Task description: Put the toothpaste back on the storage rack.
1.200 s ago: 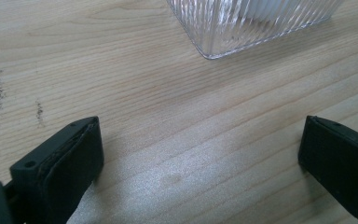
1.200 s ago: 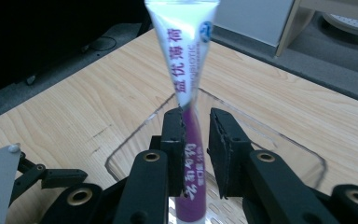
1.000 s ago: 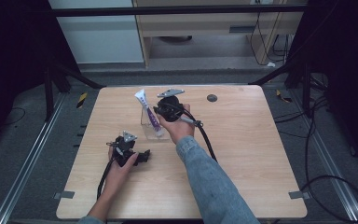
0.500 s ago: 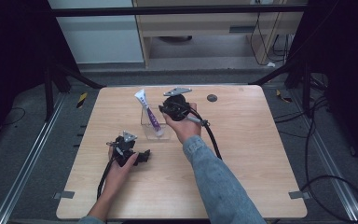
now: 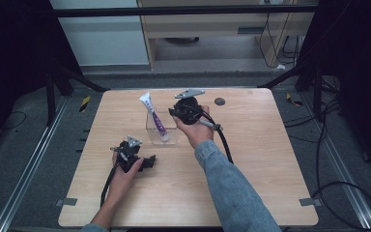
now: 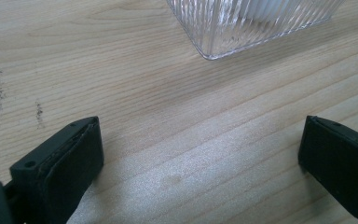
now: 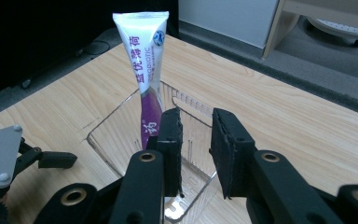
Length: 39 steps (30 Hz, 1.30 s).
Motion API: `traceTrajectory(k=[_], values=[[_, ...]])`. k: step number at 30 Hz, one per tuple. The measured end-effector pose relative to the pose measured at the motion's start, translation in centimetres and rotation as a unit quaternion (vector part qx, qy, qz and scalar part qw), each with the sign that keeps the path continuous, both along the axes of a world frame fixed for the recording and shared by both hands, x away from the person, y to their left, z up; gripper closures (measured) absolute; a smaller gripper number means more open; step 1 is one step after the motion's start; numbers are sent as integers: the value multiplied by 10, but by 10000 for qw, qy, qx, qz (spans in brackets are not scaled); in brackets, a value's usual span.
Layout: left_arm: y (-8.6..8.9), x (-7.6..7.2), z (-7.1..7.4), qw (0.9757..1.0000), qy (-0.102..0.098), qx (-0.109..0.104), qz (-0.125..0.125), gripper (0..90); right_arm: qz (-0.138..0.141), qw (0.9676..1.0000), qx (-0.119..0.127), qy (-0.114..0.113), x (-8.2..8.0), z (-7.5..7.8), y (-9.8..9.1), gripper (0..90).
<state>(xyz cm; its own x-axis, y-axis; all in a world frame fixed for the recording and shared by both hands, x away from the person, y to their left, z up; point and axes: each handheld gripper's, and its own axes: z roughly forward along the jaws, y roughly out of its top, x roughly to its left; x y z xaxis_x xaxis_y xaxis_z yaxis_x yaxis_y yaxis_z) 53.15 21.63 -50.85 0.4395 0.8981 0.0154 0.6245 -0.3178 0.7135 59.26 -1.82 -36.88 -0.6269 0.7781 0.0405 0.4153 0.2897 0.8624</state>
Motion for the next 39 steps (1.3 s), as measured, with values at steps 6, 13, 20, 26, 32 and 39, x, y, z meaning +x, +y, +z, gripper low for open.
traceTrajectory(k=[6, 13, 20, 26, 32, 39], values=[[0, 0, 0, 10000, 1, -1, 1, 0, -40, 10000, 17, 30, -2, 1, -7, 684], [0, 0, 0, 10000, 0, -3, 2, 0, -61, 9999, 35, 81, -2, 1, -15, 580], [0, 0, 0, 10000, -1, 0, 2, 0, -134, 9995, 272, 119, -2, 7, -24, 413], [0, 0, 0, 10000, 1, 2, 1, 0, -155, 9996, 177, 133, -3, 9, -34, 275], [0, 0, 0, 10000, 5, 11, -4, 0, -145, 9994, 267, 139, -4, 9, -49, 180], [0, 0, 0, 10000, 7, 12, -4, 0, -171, 9998, -9, 131, -6, 10, -61, 113]])
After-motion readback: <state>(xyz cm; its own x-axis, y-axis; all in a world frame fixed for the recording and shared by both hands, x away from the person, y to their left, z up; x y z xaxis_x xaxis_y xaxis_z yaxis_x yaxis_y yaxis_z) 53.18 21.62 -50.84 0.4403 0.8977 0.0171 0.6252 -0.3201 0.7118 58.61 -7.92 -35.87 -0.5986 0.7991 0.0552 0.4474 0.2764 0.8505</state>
